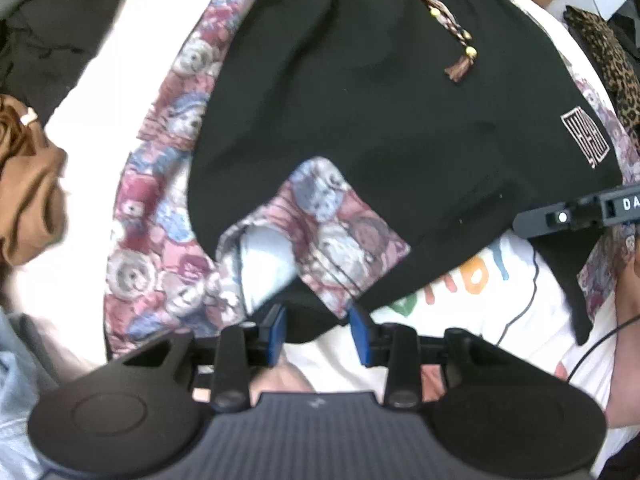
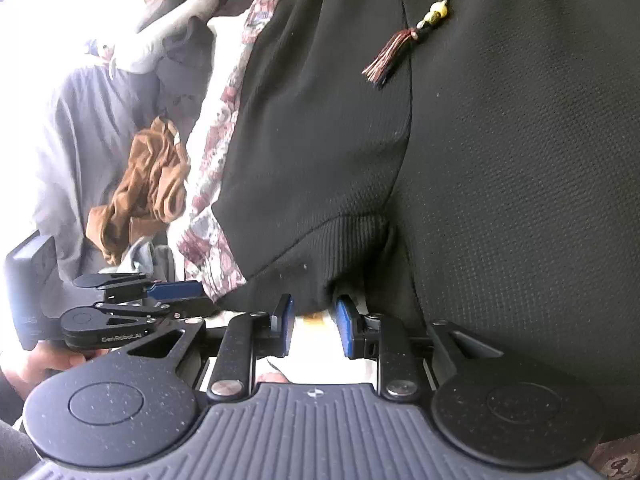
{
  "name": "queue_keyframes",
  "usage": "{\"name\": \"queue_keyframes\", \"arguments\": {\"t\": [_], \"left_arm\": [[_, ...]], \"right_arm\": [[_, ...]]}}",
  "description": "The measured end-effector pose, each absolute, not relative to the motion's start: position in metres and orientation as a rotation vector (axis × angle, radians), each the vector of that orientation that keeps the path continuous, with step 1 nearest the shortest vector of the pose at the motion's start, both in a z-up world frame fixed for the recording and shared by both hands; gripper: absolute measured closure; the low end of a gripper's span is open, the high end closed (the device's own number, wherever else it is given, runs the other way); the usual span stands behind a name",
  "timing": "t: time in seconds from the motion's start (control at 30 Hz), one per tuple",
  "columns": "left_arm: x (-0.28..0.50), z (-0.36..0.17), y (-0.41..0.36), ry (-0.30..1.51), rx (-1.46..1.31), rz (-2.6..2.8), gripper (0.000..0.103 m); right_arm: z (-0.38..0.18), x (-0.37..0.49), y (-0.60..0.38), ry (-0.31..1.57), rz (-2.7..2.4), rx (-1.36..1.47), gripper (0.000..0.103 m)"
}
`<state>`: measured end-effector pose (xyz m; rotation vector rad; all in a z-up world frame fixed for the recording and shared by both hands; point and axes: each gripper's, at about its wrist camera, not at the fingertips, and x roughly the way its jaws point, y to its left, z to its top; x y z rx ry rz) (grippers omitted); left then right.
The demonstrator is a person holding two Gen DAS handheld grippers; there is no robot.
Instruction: Fold clothes
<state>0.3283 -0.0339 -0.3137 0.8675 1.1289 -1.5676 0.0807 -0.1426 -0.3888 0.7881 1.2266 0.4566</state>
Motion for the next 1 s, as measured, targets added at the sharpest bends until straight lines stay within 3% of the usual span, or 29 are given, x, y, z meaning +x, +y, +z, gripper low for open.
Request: {"name": "queue_keyframes", "arguments": {"t": [0.33, 0.83, 0.9, 0.97, 1.0], "left_arm": [[0.308, -0.335, -0.038, 1.206, 0.685, -1.563, 0.064], [0.301, -0.354, -0.045, 1.122, 0.588, -1.529, 0.063], [0.302, -0.354, -0.045, 1.117, 0.554, -1.522, 0.066], [0.301, -0.354, -0.044, 1.078, 0.575, -1.519, 0.081], [0.303, -0.354, -0.044, 1.072, 0.574, -1.519, 0.083]], "right_arm": [[-0.396, 0.078, -0.134, 1.264, 0.497, 0.791, 0.079], [-0.403, 0.073, -0.137, 1.288, 0.476, 0.787, 0.079], [-0.403, 0.073, -0.136, 1.288, 0.476, 0.786, 0.079], [-0.403, 0.074, -0.135, 1.288, 0.477, 0.784, 0.079], [-0.404, 0.074, -0.134, 1.288, 0.478, 0.784, 0.079]]}}
